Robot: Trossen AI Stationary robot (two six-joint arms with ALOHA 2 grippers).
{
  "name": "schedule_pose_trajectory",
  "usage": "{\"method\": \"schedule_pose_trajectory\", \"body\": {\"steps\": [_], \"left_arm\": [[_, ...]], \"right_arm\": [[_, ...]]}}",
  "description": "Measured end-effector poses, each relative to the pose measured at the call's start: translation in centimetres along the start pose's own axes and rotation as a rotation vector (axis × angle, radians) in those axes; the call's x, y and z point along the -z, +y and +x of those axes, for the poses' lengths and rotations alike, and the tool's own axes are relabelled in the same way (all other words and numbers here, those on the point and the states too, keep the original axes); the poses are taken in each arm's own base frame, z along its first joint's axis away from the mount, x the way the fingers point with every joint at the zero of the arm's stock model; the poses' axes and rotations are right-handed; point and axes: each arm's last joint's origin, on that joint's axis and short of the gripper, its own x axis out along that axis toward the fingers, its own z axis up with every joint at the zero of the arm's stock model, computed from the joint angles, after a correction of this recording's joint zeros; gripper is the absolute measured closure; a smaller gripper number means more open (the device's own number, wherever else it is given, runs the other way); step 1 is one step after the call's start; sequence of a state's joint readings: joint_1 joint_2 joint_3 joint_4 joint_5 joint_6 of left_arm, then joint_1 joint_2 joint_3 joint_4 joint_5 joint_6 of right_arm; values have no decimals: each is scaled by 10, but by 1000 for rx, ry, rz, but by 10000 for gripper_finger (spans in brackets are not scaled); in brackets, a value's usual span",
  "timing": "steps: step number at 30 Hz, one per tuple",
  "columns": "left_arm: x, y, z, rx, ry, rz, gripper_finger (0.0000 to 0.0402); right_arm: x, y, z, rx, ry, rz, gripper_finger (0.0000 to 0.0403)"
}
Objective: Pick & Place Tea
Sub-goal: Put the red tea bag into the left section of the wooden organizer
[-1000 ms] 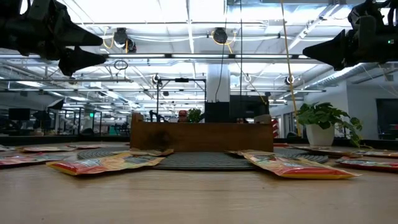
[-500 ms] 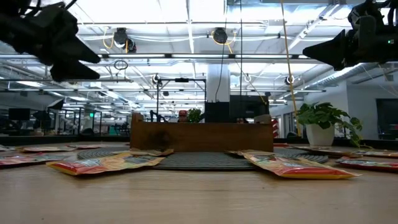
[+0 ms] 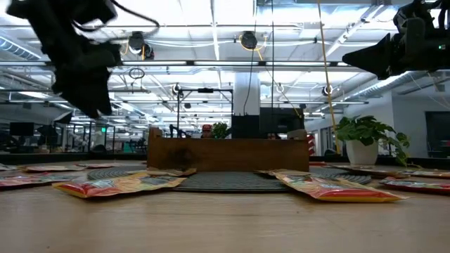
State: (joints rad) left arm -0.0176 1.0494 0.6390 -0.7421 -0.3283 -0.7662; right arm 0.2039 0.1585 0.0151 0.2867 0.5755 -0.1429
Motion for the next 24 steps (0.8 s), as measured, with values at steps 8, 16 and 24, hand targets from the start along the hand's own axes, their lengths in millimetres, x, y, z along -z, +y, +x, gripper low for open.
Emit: {"method": "schedule_pose_trajectory", "body": {"steps": [8,16,24], "left_arm": [[-15,-8,39,-97,176,24,96],[-14,-5,68,-95,353,-13,96],[-14,-5,87,-105,402,7,96]], "right_arm": [[0,0,0,0,4,-2,399],[1,0,0,-1,6,22,399],[1,0,0,-1,6,22,399]]}}
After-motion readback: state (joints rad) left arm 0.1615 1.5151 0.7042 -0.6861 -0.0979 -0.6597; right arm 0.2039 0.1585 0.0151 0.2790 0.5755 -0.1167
